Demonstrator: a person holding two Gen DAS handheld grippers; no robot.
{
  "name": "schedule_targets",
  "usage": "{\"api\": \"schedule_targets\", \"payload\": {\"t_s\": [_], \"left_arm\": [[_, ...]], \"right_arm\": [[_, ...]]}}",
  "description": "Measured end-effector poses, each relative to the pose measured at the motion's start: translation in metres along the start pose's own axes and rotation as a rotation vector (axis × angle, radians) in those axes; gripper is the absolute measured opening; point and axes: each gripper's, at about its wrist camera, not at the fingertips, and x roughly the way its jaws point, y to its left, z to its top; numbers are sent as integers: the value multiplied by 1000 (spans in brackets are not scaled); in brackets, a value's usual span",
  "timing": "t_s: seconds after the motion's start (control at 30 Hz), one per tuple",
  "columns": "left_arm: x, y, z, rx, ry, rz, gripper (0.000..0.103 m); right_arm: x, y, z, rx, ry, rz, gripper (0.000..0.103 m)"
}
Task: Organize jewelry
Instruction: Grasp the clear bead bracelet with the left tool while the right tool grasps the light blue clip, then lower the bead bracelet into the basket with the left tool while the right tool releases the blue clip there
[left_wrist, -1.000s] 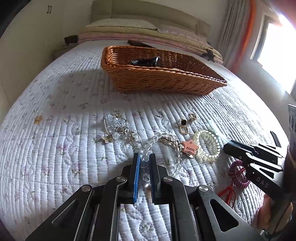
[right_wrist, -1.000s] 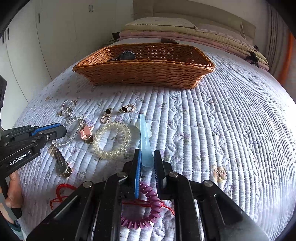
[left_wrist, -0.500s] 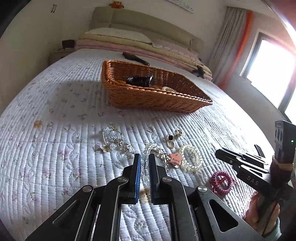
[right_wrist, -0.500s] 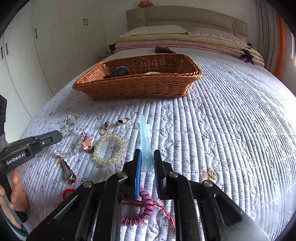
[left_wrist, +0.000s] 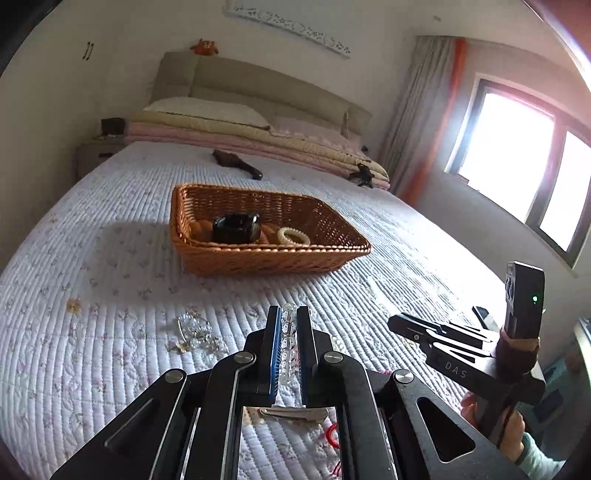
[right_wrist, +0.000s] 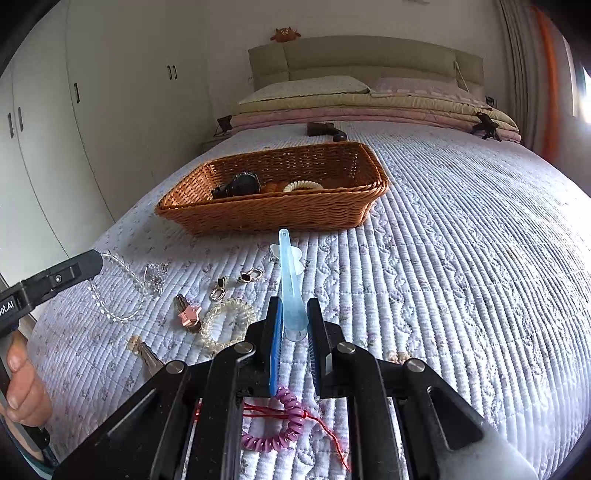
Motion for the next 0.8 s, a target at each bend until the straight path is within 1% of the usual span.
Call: {"api": "schedule_targets", "payload": {"t_s": [0.1,0.2,0.33,0.4,0.5,0.57,0.63,0.73,0.8], "left_arm": [[-6,-1,17,0,-22,-8,8],[-3,-1,37,10,-34,-7,8],[12,-1,68,40,-34,29,8],[19,3,80,34,-40,37,8],[37,12,100,4,-52,51,8],[52,17,111,-7,-57,58,8],[69,23,120,-18,-51,74,8],[92,35,125,-33,-46,105,8],[104,43,123,-48,-38,119,8]], "right_arm": [[-6,5,4,-9,-29,0,15],[-14,9,10,-24,-56,-6,15],[-19,15,32,-39,-82,-1,15],[-14,19,47,-69,-79,-19,15],[0,24,71,-80,-73,-19,15],[16,25,87,-80,-58,-33,15],[36,20,102,-55,-36,-19,15],[66,11,116,-18,5,-7,15],[88,8,121,-21,44,-12,15]]}}
